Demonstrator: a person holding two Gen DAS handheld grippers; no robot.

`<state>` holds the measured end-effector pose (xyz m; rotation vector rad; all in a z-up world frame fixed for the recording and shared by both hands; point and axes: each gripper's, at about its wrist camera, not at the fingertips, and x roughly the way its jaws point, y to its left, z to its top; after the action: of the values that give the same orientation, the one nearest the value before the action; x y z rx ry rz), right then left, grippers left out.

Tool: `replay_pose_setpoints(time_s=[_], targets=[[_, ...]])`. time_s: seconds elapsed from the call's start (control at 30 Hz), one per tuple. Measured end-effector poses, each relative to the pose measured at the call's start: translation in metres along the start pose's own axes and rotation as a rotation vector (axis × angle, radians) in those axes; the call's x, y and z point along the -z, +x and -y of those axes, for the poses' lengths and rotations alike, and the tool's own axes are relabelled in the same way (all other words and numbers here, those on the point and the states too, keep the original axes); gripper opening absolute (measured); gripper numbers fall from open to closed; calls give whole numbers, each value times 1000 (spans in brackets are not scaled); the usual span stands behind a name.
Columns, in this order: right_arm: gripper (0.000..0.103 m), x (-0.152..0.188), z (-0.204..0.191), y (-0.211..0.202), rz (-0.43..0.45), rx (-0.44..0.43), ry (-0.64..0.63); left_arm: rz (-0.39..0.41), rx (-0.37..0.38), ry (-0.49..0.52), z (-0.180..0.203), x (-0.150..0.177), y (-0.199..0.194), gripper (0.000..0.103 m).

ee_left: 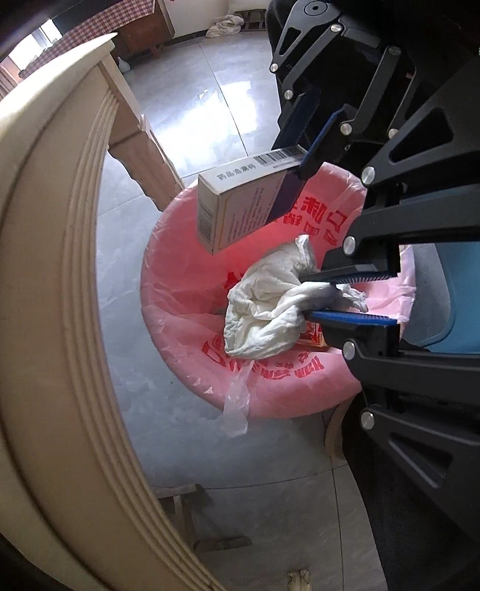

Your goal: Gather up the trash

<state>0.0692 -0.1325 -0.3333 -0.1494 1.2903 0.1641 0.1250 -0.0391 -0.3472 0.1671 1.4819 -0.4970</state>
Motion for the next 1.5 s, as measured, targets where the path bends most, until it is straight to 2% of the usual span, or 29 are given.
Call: replay_pose_setpoints(time_s=[0.23, 0.4, 0.57, 0.63, 0.67, 0.73, 0.8, 0.87, 0.9, 1.0, 1.07, 1.1, 1.2, 1.37, 1.5], targets=[[22, -6, 6, 20, -45, -24, 26, -60, 13, -26, -4, 1, 26, 14], [22, -10, 8, 27, -58, -34, 30, -77, 40, -53, -9, -2, 35, 14], [24, -10, 10, 31, -65, -47, 39, -75, 24, -65, -12, -4, 38, 18], [40, -9, 10, 30, -59, -47, 41, -77, 30, -62, -12, -4, 38, 29], [52, -10, 10, 30, -55, -44, 43, -77, 33, -63, -12, -4, 38, 32], [54, -11, 10, 29, -47, -39, 47, -74, 17, -58, -12, -4, 36, 42], [54, -11, 9, 30, -45, -36, 47, -71, 9, -55, -12, -4, 36, 46], [55, -10, 9, 31, -50, -36, 49, -75, 16, -57, -12, -5, 36, 57], [55, -10, 9, 31, -51, -36, 49, -69, 8, -61, -13, -5, 35, 63], [60, -10, 9, 29, -47, -36, 52, -56, -5, -60, -14, -5, 33, 67], [67, -11, 10, 26, -37, -35, 64, -40, -37, -56, -12, -4, 29, 69], [68, -11, 10, 24, -33, -32, 67, -31, -51, -52, -11, -4, 28, 70], [70, -12, 11, 17, -7, -7, 68, 19, -111, -44, -8, -1, 14, 79], [72, -9, 13, -7, 44, 19, 92, 91, -158, -78, -10, 6, -16, 83], [74, -5, 13, -46, 125, 67, 116, 176, -187, -100, -9, 16, -56, 84]])
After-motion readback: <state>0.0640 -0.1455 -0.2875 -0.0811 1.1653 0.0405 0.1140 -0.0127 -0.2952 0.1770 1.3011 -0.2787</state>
